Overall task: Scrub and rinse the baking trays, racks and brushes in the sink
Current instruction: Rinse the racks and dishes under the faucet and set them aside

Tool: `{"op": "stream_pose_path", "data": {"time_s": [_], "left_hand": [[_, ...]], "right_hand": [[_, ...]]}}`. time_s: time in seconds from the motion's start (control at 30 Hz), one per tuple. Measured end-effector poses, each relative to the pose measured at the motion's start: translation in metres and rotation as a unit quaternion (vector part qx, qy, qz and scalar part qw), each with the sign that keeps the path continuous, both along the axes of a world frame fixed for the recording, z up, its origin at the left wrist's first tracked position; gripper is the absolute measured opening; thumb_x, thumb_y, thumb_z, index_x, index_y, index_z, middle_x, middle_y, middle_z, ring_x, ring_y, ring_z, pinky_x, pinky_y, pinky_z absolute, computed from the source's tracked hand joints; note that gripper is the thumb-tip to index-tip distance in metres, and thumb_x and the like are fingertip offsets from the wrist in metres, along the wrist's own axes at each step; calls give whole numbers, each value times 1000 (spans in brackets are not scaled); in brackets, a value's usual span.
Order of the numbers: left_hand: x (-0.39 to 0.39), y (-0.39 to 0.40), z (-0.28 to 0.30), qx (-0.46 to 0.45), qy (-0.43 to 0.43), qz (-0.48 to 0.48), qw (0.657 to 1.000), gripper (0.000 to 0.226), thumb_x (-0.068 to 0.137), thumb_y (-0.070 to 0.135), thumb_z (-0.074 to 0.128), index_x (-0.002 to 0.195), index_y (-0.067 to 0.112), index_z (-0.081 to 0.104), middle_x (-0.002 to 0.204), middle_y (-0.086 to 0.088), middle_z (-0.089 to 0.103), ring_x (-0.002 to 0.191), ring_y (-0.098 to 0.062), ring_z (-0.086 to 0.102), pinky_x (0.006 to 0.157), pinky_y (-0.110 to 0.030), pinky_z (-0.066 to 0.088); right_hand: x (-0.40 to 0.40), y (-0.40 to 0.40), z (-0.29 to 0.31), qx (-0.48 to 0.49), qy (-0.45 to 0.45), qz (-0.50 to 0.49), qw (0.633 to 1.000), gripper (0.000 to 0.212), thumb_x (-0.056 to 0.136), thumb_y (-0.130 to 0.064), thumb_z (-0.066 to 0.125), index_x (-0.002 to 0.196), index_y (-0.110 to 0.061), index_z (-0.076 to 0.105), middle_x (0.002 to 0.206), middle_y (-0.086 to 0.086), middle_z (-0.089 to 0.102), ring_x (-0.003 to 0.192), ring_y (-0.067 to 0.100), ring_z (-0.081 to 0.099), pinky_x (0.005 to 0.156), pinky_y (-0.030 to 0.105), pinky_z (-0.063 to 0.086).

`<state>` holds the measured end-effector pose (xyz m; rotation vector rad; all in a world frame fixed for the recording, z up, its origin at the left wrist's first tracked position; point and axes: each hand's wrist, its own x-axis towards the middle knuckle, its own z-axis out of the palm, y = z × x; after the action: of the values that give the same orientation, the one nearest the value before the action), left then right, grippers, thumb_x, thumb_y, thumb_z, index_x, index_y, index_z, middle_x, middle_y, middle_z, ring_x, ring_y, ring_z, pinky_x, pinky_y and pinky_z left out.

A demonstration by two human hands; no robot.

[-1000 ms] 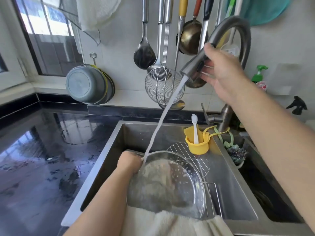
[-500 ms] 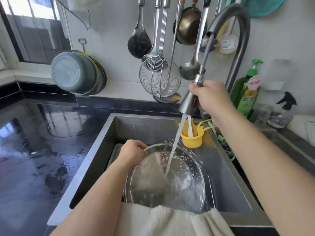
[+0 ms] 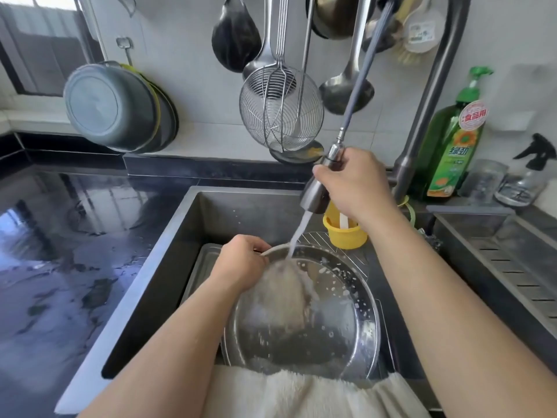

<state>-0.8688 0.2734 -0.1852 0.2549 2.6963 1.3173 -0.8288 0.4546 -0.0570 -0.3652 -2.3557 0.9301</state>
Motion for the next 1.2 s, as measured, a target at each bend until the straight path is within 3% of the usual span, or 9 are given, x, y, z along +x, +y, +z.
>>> {"op": "stream_pose_path", "data": {"time_s": [0.13,0.4,0.5,0.6,0.77,0.9,1.07,1.2], "left_hand": [[2,0,4,-24,18,5,1000,20,95,15,70,89,32,78,84,0,77,73,-24,73,67,-38,63],[16,2,25,-79,112,19,990,23,104,25,59,112,39,74,100,1,75,85,-23,69,80,-37,58],[24,3,35,-107,161,23,981,26,105,25,56,120,38,73,105,0,76,90,-27,67,78,-36,54],[28,3,44,-118,208,32,970,26,106,23,55,122,36,72,99,-1,76,78,-26,63,72,-35,53],[29,-3,48,-96,231,72,966,30,106,17,53,122,34,72,99,-6,76,84,-33,67,76,-39,52],[27,-5,49,-82,246,100,961,27,106,20,51,116,35,72,89,-6,73,82,-38,65,73,-43,53],[27,-5,46,-68,279,112,951,29,106,18,52,121,35,71,92,-7,76,84,-41,68,76,-49,58],[23,-7,45,-79,266,119,953,31,105,16,51,117,35,72,86,-6,73,80,-38,64,69,-39,48]], "right_hand": [[2,19,0,39,-15,-29,999,20,91,-37,69,94,-17,65,92,3,67,88,28,63,71,30,43],[5,14,3,5,-17,15,1000,21,89,-38,72,95,-19,68,93,2,70,88,26,64,72,30,46],[4,8,2,-5,-10,22,1000,22,91,-37,71,102,-18,68,98,3,69,90,25,64,72,29,45],[5,13,1,12,-15,4,1000,22,91,-37,70,101,-17,67,96,3,69,90,26,63,71,29,43],[10,30,7,17,-40,-2,999,22,88,-35,73,98,-18,66,95,4,69,89,28,65,82,44,58],[14,32,9,30,-48,1,998,23,90,-33,73,104,-16,65,98,5,68,89,27,65,78,38,56],[14,35,9,52,-58,-14,997,23,89,-36,73,102,-19,65,97,3,68,89,27,64,83,46,58],[15,40,12,57,-63,-16,996,26,87,-37,75,102,-18,67,98,4,68,91,29,64,85,48,58]]}}
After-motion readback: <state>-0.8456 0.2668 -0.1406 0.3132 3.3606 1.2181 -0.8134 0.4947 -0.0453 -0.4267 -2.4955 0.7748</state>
